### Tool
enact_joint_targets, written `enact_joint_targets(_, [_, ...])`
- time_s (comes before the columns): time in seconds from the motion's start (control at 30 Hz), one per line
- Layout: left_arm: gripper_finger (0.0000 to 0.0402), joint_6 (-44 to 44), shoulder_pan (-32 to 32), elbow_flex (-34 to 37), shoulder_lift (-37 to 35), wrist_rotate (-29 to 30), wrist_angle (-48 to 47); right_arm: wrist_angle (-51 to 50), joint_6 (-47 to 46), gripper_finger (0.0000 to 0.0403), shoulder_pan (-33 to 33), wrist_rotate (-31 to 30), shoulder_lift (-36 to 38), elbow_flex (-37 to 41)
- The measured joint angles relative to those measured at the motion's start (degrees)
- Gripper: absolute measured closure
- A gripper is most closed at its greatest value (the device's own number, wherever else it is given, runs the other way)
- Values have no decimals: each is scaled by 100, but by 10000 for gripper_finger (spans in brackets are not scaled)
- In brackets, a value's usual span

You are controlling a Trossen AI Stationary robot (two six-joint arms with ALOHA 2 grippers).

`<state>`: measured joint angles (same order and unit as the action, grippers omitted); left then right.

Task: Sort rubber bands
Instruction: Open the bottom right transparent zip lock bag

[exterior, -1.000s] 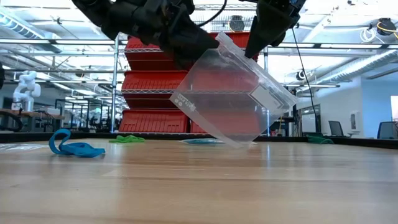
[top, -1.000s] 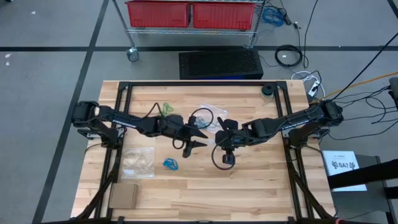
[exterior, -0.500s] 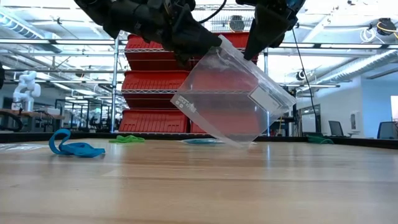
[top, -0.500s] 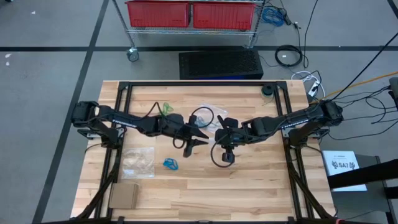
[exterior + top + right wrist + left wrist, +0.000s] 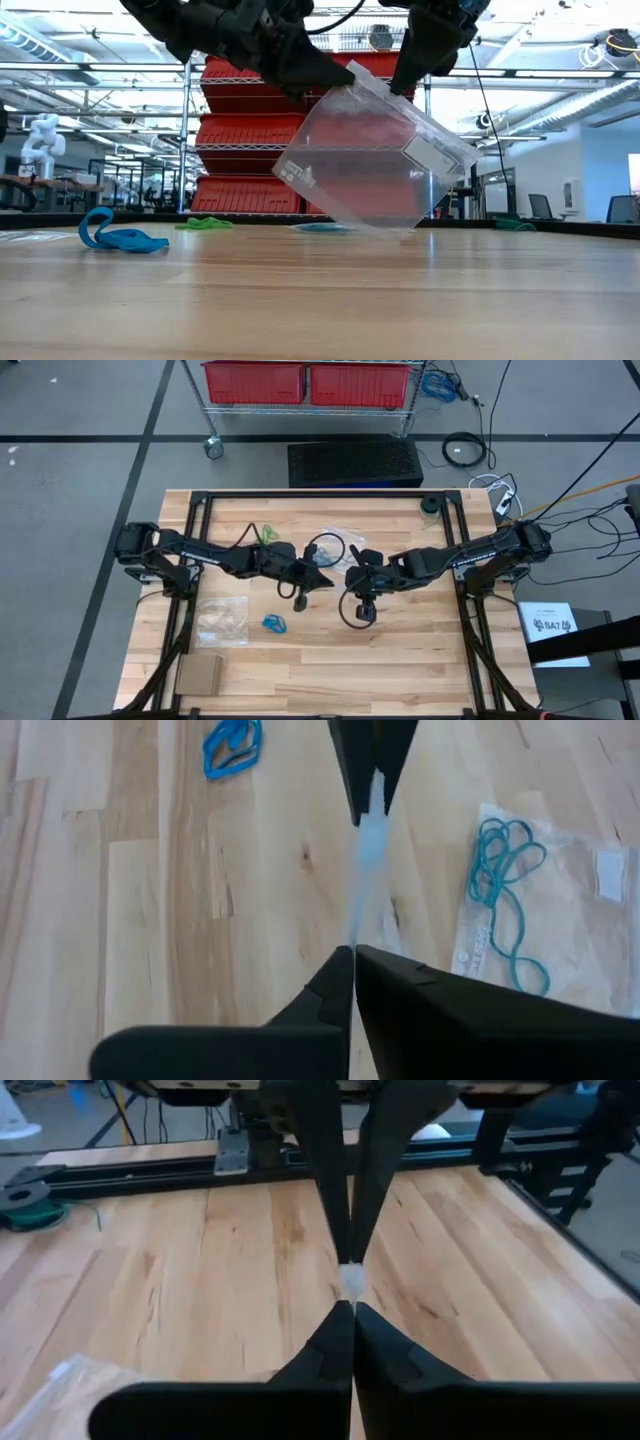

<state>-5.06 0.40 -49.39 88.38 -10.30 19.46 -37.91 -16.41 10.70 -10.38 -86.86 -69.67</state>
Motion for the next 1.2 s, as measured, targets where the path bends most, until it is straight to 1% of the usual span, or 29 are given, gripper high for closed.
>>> enact_joint_targets(0.17, [399,-143,-4,0,0,74,-176,44,-294,366,0,-46,25,0])
enact_joint_targets(0.27, [400,-177,-17,0,-2,116,-238,185,-546,331,-17,-176,25,0])
enact_joint_targets(0.43, [400,-175,-17,0,-2,130,-234,723,-550,267,-65,-170,18,0])
enact_joint_targets(0.5, [400,-175,-22,0,-2,130,-202,893,-545,250,-93,-159,14,0])
enact_joint_targets(0.57, [401,-174,-22,0,-2,133,-180,948,-540,244,-109,-156,9,0])
enact_joint_targets(0.63, [401,-173,-22,0,-1,133,-176,946,-542,245,-136,-157,9,0])
enact_joint_targets(0.73, [401,-173,-22,0,-2,133,-97,946,-537,260,-144,-167,7,0])
enact_joint_targets(0.87, [401,-170,-22,1,-22,133,-35,944,-522,293,-138,-191,7,0])
enact_joint_targets(0.97, [401,-170,-22,2,-48,133,-33,936,-494,319,-136,-323,7,0])
enact_joint_targets(1.2, [401,-166,-22,4,-250,135,-42,884,-383,380,-133,-329,7,-1])
